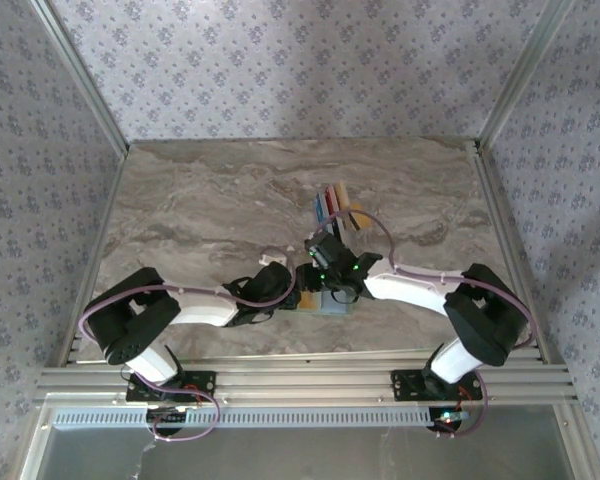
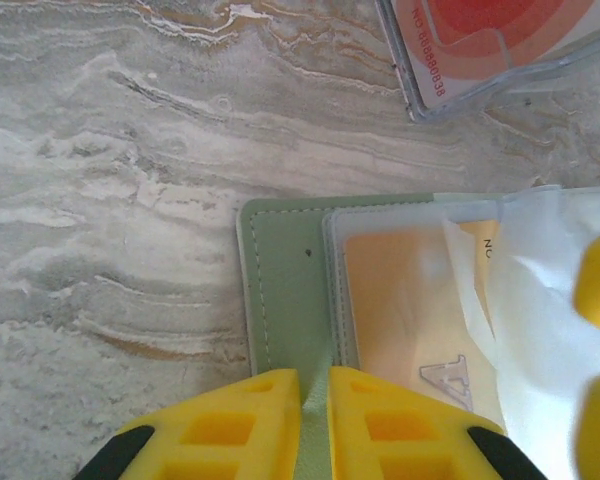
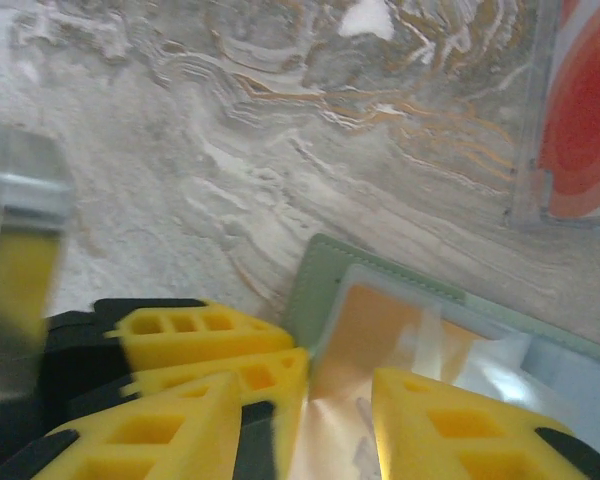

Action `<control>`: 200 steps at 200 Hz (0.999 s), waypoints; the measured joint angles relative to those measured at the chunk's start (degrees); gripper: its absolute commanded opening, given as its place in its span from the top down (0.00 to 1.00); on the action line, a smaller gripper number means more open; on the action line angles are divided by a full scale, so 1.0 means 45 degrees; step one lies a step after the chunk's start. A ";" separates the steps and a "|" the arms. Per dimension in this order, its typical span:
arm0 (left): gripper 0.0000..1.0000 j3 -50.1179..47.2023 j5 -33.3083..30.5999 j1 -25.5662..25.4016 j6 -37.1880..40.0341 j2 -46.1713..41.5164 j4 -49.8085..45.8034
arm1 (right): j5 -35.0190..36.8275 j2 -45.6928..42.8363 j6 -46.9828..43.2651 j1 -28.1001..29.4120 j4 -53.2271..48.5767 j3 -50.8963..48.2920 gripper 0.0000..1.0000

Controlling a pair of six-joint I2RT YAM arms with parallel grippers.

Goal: Put the credit cards into the card holder

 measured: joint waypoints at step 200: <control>0.83 -0.0019 0.0238 0.0000 0.0010 0.0379 0.0831 | 0.3079 -0.2030 0.0840 0.0087 -0.2414 -0.2521 0.49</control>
